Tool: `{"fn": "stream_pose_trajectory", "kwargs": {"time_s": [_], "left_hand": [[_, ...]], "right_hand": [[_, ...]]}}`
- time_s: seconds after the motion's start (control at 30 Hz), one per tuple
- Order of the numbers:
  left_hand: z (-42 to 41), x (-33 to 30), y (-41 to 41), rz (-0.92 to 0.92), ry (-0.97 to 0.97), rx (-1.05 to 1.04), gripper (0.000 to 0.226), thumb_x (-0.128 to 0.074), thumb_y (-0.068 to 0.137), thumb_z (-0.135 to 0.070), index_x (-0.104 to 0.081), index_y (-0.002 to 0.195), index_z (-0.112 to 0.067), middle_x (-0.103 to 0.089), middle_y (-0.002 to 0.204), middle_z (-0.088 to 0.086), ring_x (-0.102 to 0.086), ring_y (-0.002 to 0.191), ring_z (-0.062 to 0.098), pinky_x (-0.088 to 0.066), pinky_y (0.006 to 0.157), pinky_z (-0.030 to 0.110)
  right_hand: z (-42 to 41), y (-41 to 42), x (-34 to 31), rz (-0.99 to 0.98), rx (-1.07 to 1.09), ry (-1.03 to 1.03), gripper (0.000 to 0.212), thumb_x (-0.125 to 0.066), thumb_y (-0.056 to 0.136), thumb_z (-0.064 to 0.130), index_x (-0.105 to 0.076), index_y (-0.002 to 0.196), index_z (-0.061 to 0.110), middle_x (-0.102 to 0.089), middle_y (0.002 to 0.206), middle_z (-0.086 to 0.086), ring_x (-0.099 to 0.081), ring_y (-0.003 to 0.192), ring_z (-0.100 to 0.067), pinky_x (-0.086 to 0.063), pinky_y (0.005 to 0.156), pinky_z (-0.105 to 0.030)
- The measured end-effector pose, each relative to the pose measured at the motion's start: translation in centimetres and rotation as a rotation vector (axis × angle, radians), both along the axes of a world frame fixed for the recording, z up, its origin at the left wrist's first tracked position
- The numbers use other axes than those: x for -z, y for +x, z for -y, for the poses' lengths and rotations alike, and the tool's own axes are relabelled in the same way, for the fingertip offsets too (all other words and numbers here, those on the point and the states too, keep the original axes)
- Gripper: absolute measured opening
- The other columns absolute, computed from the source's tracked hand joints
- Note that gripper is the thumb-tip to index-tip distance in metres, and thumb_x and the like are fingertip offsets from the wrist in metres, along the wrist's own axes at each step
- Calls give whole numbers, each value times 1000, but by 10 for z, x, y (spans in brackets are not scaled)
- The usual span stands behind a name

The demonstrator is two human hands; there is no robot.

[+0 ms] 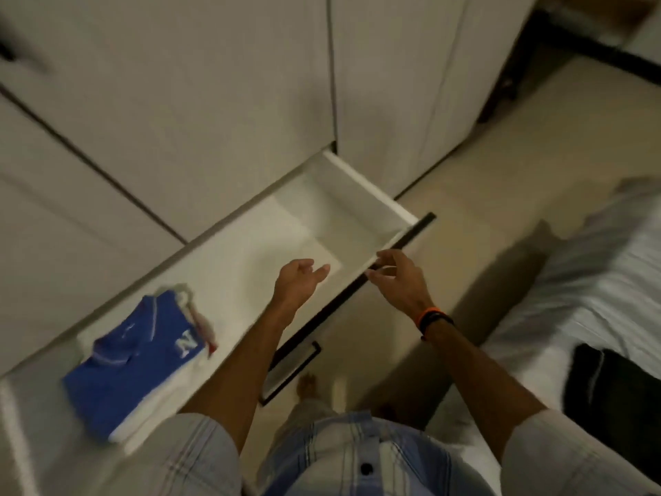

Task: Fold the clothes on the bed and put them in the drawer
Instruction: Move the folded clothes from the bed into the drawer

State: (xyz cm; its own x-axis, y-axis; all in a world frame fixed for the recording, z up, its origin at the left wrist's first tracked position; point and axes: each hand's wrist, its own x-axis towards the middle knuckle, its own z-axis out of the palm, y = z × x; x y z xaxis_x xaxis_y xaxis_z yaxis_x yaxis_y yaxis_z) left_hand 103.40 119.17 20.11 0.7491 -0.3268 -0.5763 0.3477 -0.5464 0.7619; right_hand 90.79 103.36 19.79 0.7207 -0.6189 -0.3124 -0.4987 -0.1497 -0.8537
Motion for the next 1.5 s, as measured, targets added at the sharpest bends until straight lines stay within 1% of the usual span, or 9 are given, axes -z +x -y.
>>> {"fn": "stream_pose_trajectory", "kwargs": {"time_s": [0.27, 0.4, 0.6, 0.77, 0.93, 1.03, 1.17, 1.33, 1.5], "left_hand": [[198, 18, -150, 78, 41, 701, 24, -79, 81, -30, -63, 94, -18, -65, 94, 3, -63, 91, 22, -53, 88, 43], [254, 33, -227, -15, 63, 886, 41, -77, 85, -27, -62, 119, -10, -66, 112, 4, -63, 98, 18, -53, 83, 34], [322, 72, -327, -104, 149, 1203, 46, -78, 84, -29, -61, 122, -11, -66, 115, 1, -64, 103, 16, -53, 78, 30], [368, 115, -377, -101, 256, 1338, 43, -76, 85, -28, -59, 122, -13, -65, 105, 0, -62, 88, 11, -52, 71, 27], [405, 171, -406, -91, 444, 1227, 43, -79, 82, -30, -61, 112, -6, -64, 110, 11, -62, 108, 29, -55, 82, 40], [411, 197, -416, -152, 550, 1109, 74, -83, 75, -36, -50, 134, -8, -59, 129, 11, -59, 111, 30, -55, 72, 34], [413, 227, -428, -239, 561, 823, 113, -89, 36, -47, -46, 135, -13, -56, 134, 8, -55, 119, 34, -51, 96, 51], [397, 241, -440, -254, 561, 632, 83, -92, 62, -28, -49, 129, -7, -60, 125, 11, -59, 111, 33, -52, 98, 46], [395, 236, -465, -476, 537, 599, 62, -91, 65, -17, -51, 112, -13, -61, 101, 2, -55, 95, 22, -50, 99, 38]], "right_hand": [[92, -231, 12, -34, 751, 60, 29, -73, 87, 21, -61, 113, 15, -67, 107, 0, -66, 94, -15, -54, 87, -32], [93, -313, 21, -72, 953, 101, 38, -73, 88, 23, -59, 122, 13, -64, 112, 1, -62, 91, -10, -46, 75, -15], [93, -404, 49, -150, 1275, 192, 40, -72, 89, 23, -58, 125, 11, -64, 113, -1, -59, 80, -1, -47, 84, -21], [101, -442, 86, -215, 1472, 335, 43, -70, 91, 23, -55, 129, 11, -63, 119, -4, -63, 93, -14, -50, 89, -26], [136, -469, 130, -317, 1495, 429, 48, -70, 91, 25, -51, 133, 12, -61, 126, -6, -63, 103, -19, -48, 91, -28], [169, -491, 155, -391, 1444, 437, 56, -72, 89, 26, -48, 137, 11, -58, 133, -7, -58, 116, -23, -48, 97, -31], [207, -522, 193, -627, 1338, 341, 68, -74, 85, 35, -43, 141, 10, -46, 142, -13, -48, 128, -30, -43, 108, -43], [219, -529, 222, -822, 1189, 320, 96, -76, 78, 55, -31, 148, 7, -29, 149, -17, -38, 134, -37, -39, 110, -50], [225, -525, 229, -781, 1176, 338, 96, -80, 76, 51, -31, 144, 4, -43, 143, -18, -48, 128, -38, -43, 105, -46]]}}
